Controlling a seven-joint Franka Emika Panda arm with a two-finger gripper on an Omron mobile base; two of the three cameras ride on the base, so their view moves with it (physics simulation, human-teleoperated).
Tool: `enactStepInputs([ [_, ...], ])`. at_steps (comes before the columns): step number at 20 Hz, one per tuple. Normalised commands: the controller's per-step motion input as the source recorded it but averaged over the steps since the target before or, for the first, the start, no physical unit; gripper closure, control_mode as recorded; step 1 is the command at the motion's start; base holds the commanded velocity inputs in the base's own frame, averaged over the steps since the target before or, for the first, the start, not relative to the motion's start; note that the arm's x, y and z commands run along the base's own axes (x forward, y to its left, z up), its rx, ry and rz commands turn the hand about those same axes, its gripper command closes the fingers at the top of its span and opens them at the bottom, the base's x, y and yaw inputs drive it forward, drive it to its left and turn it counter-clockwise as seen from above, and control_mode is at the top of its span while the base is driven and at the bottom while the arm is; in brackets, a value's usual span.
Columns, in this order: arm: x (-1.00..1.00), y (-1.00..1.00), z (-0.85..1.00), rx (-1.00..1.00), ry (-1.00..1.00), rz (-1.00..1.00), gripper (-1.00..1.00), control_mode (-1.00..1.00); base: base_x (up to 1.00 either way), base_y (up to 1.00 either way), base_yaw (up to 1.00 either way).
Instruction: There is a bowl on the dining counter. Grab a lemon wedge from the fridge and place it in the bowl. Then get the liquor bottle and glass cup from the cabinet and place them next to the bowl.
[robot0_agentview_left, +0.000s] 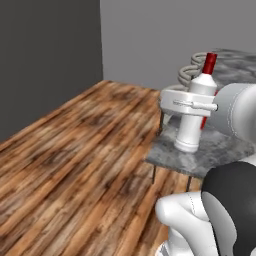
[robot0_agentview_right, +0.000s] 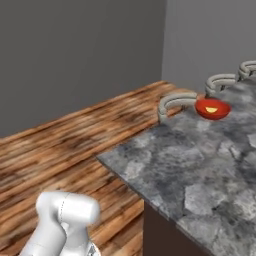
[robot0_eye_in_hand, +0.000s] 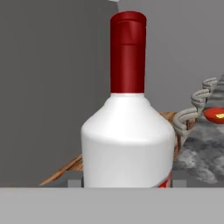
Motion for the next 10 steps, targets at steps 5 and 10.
enactStepInputs([
  [5,0.00,0.00,0.00,0.00,0.00,0.00,1.00,1.00,0.89,1.00,-0.31],
  [10,0.00,0.00,0.00,0.00,0.00,0.00,1.00,1.00,0.89,1.00,-0.31],
])
